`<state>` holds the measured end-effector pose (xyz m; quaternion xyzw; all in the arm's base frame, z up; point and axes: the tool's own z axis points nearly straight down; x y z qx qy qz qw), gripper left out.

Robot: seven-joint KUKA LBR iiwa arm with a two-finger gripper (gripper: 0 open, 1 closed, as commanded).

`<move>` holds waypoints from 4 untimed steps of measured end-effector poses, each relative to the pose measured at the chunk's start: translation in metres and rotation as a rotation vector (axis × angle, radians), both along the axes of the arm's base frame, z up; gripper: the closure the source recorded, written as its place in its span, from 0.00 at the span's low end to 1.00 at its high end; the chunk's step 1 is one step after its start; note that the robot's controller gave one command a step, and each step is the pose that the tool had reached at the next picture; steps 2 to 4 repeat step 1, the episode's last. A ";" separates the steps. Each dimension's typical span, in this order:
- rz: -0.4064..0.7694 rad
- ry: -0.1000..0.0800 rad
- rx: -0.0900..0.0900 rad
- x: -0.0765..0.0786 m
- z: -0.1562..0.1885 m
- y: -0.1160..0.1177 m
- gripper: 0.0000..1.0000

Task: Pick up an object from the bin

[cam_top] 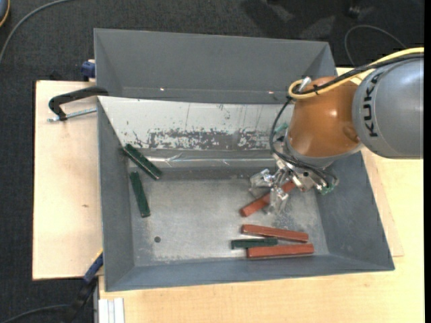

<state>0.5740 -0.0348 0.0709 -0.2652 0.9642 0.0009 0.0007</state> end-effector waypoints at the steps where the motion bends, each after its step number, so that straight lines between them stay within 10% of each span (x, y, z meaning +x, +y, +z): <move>1: -0.034 -0.015 -0.001 0.003 0.145 0.003 1.00; 4: -0.034 -0.015 -0.001 0.003 0.145 0.003 1.00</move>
Offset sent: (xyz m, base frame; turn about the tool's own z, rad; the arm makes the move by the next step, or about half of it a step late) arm -0.0002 0.0017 0.1385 0.0336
